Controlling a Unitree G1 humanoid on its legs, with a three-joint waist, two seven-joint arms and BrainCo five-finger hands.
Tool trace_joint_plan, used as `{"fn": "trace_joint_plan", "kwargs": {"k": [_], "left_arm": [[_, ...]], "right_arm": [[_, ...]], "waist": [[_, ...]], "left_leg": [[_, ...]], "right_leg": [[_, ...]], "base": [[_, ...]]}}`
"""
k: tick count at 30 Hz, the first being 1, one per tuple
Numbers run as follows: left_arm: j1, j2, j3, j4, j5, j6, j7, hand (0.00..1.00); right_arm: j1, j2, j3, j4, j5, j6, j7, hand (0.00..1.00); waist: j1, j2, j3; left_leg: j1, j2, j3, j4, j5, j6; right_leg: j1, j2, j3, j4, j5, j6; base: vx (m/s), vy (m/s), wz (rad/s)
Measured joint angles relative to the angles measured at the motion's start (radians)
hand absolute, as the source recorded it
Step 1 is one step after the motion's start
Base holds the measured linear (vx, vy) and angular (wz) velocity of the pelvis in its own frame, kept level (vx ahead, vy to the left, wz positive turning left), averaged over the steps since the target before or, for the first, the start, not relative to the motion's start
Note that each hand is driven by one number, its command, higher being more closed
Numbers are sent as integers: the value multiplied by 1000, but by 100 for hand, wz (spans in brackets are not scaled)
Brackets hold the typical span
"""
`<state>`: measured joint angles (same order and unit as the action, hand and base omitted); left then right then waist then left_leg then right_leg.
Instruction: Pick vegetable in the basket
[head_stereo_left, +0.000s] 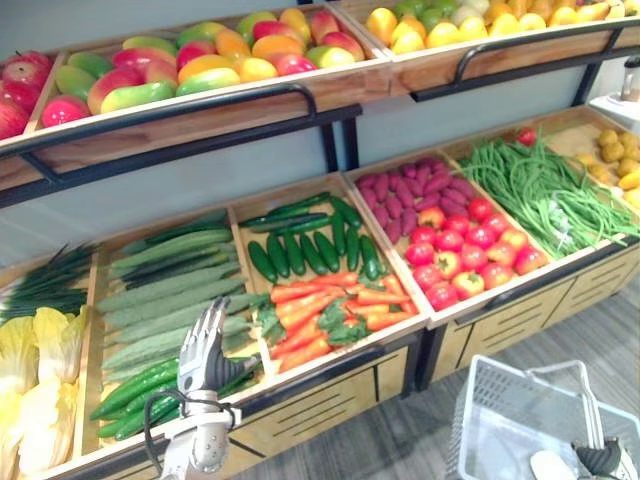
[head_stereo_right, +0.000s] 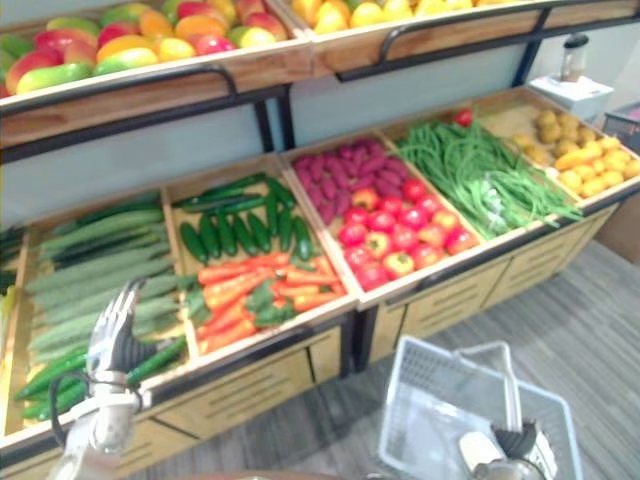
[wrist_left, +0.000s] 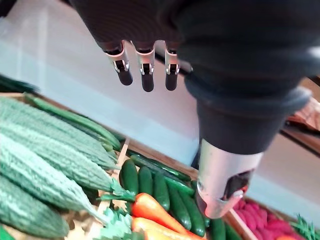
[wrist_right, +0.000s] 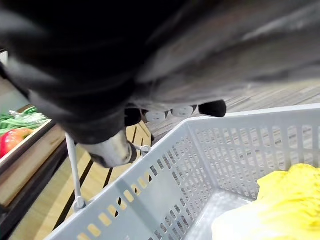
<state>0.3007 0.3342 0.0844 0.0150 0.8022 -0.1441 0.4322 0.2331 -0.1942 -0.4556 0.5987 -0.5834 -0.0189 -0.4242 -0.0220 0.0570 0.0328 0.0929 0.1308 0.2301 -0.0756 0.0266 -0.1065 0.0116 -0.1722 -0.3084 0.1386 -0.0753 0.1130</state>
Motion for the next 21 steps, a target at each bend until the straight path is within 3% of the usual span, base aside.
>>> {"fn": "trace_joint_plan", "kwargs": {"k": [3, 12, 19, 21], "left_arm": [[-21, 41, -15, 74, 47, -5, -1, 0], [-106, 107, -163, 294, 46, -34, -26, 0], [-189, 112, -240, 406, 44, -50, -47, 0], [-208, 112, -244, 428, 44, -49, -47, 0]], "right_arm": [[-5, -32, 34, 0, -7, -10, 5, 100], [-36, -88, 71, 1, -10, -14, 7, 100], [-51, -125, 72, 8, -10, -13, 6, 100], [-71, -125, 73, 8, -10, -12, 6, 100]], "waist": [[0, 0, 0], [-5, 3, 3], [-12, 12, 24], [-28, 15, 37]], "left_leg": [[-1, -1, 1, -2, 2, 3], [-3, 2, 45, -12, 2, 2], [1, 0, 83, -17, -2, -2], [0, 2, 93, -17, -4, -4]], "right_leg": [[0, 1, 3, -14, 7, 1], [-27, 14, 48, -36, 26, -1], [-46, 19, 86, -42, 37, 1], [-51, 24, 98, -51, 48, -1]], "base": [[-41, 13, -2], [-15, 9, -15], [13, 13, -17], [-10, 3, -17]]}}
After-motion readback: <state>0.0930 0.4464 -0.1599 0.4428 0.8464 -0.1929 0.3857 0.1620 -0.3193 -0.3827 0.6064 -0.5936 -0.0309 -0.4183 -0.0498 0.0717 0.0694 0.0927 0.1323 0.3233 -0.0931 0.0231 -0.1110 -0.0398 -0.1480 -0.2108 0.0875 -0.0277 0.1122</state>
